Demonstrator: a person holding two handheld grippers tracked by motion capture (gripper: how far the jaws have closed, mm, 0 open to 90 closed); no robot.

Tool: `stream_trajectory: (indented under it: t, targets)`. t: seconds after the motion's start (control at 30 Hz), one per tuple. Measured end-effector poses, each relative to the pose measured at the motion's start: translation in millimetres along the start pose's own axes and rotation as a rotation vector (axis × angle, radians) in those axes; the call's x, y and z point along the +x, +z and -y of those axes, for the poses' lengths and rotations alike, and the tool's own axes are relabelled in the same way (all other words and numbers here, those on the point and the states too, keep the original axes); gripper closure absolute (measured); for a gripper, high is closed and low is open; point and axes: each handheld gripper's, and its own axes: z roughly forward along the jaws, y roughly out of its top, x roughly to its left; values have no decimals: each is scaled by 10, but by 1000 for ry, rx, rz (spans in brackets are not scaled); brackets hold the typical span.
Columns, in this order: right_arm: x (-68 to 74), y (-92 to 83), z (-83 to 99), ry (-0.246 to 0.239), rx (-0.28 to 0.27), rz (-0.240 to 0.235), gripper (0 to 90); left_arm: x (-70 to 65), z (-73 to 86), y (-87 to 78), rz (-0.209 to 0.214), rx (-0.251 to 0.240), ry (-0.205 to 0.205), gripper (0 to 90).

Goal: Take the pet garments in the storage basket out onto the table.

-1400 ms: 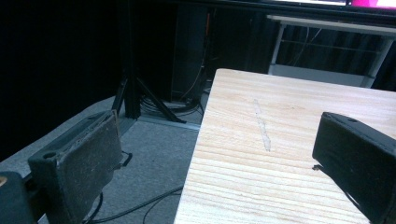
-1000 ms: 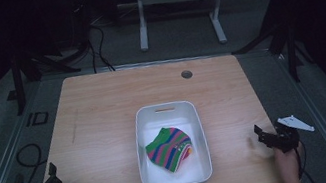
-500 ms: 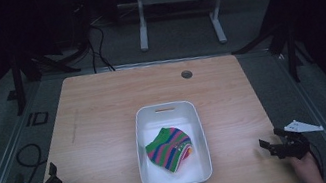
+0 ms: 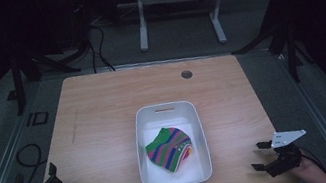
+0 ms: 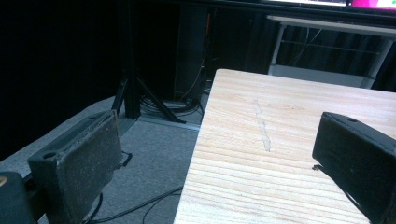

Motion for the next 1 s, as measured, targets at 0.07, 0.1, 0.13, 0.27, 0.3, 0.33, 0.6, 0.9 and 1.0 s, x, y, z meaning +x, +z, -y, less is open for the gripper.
stream_trajectory:
  t: [0.07,0.1,0.13,0.27,0.3,0.33,0.6,0.9,1.0]
  targets:
    - [21,46,-86,-26,12,-17,135,1,0,1,2,1,-1,18]
    - [21,46,-86,-26,12,-17,135,1,0,1,2,1,-1,18]
    - [30,62,-114,-30,14,-29,135,1,0,1,2,1,-1,18]
    - [105,172,-311,-77,62,-99,135,2,0,0,3,1,-1,18]
    - [122,192,-346,-88,75,-108,136,3,0,0,4,1,-1,18]
    - [138,213,-377,-99,82,-119,136,3,0,3,6,0,-5,18]
    - [262,305,-653,-164,103,-165,140,12,-2,7,9,5,-12,18]
    - [445,236,-1061,-243,80,-211,142,11,-2,8,11,5,-10,18]
    - [489,216,-1138,-257,71,-222,142,11,-3,9,12,5,-9,18]
